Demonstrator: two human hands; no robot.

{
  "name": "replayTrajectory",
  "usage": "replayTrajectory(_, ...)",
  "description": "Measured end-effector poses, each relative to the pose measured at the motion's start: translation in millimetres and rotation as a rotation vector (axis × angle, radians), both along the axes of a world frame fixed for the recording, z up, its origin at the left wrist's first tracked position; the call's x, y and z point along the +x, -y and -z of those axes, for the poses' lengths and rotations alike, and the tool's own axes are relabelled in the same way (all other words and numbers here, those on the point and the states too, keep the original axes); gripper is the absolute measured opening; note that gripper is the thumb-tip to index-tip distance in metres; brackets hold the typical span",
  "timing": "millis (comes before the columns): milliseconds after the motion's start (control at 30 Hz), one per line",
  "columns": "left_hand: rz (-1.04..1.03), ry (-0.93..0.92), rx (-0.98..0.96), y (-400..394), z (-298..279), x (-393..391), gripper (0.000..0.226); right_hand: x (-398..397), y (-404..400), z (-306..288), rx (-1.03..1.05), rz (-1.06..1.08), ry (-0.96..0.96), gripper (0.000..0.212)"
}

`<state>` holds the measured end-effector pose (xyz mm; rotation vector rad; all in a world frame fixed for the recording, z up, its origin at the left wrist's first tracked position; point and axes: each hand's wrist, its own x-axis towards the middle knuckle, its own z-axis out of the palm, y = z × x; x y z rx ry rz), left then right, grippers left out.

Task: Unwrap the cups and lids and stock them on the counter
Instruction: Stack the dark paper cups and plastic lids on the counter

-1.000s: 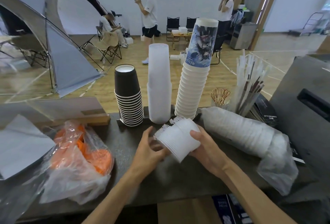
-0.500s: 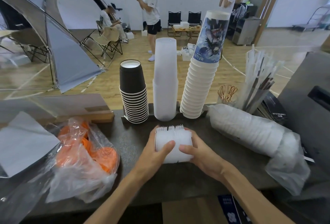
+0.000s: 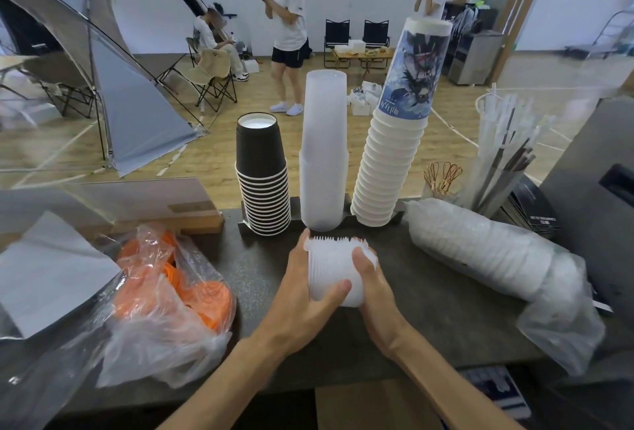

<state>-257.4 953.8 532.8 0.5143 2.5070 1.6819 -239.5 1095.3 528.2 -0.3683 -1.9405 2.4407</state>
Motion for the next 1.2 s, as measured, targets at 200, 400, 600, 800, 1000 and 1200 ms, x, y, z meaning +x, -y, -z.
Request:
replayTrajectory(200, 0.004, -0.074, -0.059, 2.6, -18.8, -17.3, 0.094, -7.9, 9.0, -21.4, -0.458, 0.056, 0.014, 0.056)
replayTrajectory(400, -0.163, -0.280, -0.177, 6.6, -12.8, -31.8, 0.095, -35.7, 4.8, -13.6, -0.055, 0.193, 0.251, 0.046)
replayTrajectory(600, -0.174, -0.289, -0.273, -7.1, -8.2, -48.7, 0.096, -57.9, -5.9, -7.9, 0.262, 0.221, 0.302, 0.033)
replayTrajectory(800, -0.181, -0.276, -0.354, -24.0, -2.9, -52.0, 0.097, -58.7, -26.7, 5.1, 0.321, 0.278, 0.217, 0.025)
replayTrajectory(1000, -0.183, -0.208, -0.325, -21.7, -8.2, -35.0, 0.104, -37.1, -22.9, -7.5, 0.341, 0.300, 0.173, 0.031)
replayTrajectory(1200, -0.357, -0.399, -0.359, 55.3, -38.4, 33.2, 0.056, 36.5, 35.0, -41.9, 0.427, 0.424, -0.116, 0.022)
